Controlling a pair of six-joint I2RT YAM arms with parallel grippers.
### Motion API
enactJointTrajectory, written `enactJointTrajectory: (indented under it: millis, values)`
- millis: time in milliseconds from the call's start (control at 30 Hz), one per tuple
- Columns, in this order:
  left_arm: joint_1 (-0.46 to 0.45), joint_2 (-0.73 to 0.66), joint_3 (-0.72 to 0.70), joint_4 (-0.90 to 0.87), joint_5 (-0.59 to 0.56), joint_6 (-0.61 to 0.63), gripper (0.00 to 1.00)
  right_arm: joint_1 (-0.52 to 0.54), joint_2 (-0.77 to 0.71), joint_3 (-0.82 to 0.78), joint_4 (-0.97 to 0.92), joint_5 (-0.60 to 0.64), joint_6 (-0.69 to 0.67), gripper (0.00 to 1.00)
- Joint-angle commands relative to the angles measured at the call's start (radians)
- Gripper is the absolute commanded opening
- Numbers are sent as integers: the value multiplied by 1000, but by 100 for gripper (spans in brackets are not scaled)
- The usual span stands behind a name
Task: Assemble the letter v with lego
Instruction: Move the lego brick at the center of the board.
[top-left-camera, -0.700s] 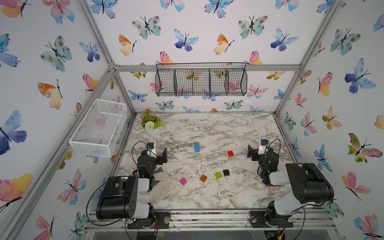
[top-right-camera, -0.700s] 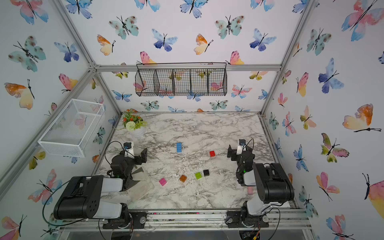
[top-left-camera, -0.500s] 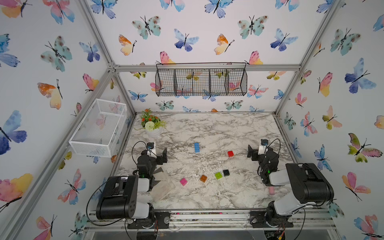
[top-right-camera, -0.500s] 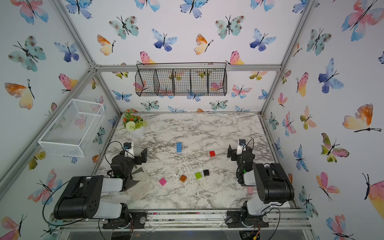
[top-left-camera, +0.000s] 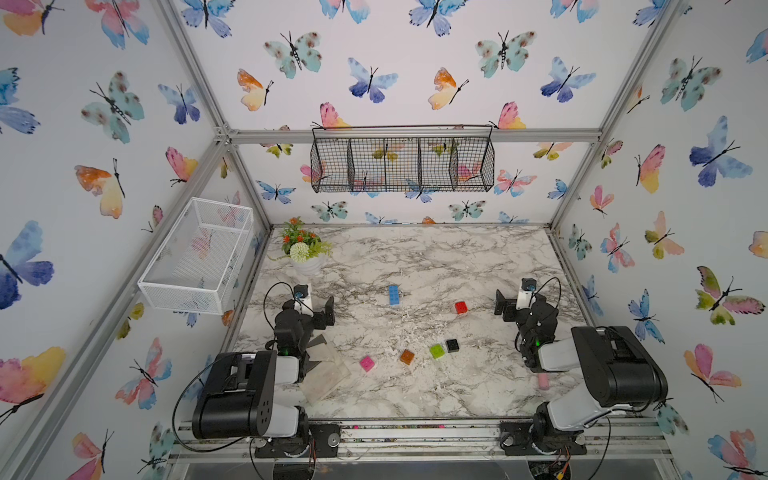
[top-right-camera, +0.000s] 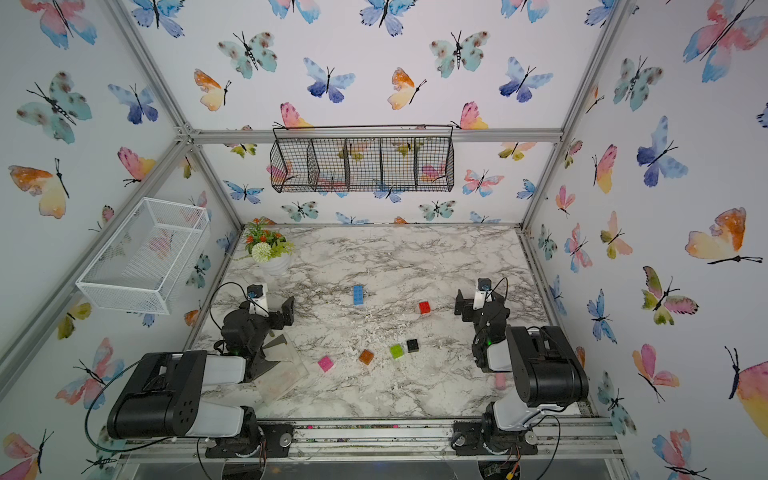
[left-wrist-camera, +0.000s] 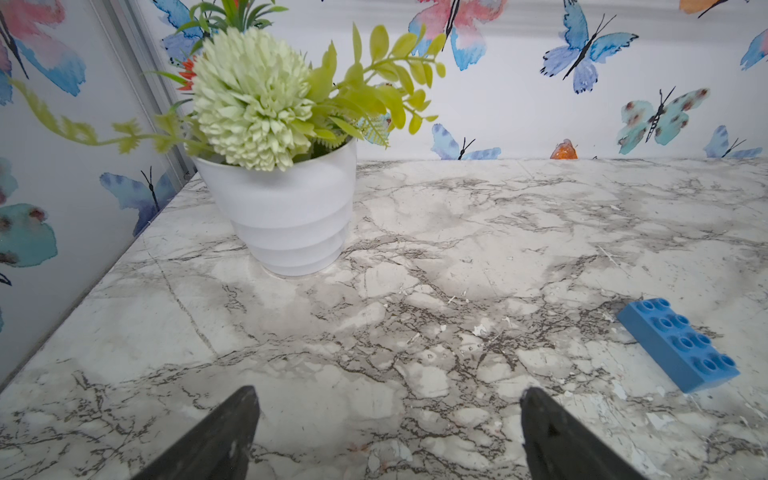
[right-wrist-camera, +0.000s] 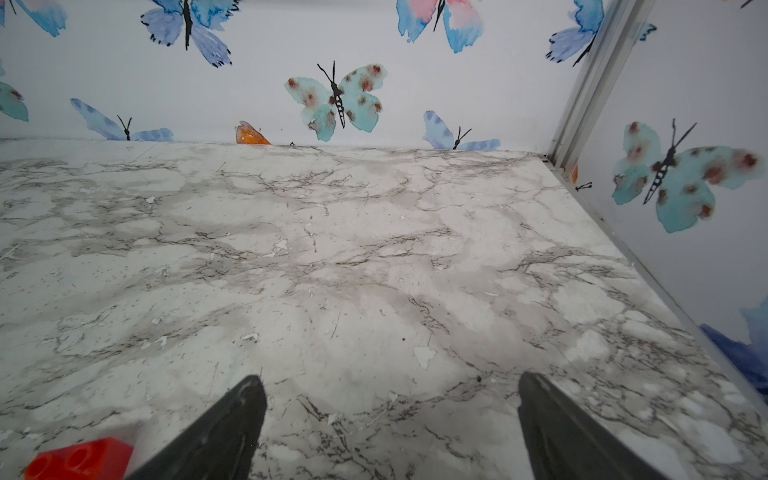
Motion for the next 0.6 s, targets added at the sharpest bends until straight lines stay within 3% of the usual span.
enactJointTrajectory:
  millis: [0,200,233,300,400,500,567]
  values:
    - [3,-19,-5,18,9,11,98,-6,-8,2,17,-12,1,98]
    - [4,-20,-4,17,9,11,98,-6,-18,-1,46,14,8,98]
    - [3,-20,-5,17,9,11,98,-6,-45,16,-15,17,10,98]
    - [3,-21,-6,19,9,11,98,-6,-140,113,-284,62,53,98]
    - [2,-61,7,8,-41,-12,98,-6,-230,300,-734,210,287,98]
    - [2,-197,100,-299,-110,-56,98,-6,-243,382,-888,84,412,98]
    - [3,-255,181,-500,-199,-231,98,-6,-227,394,-913,-86,413,98]
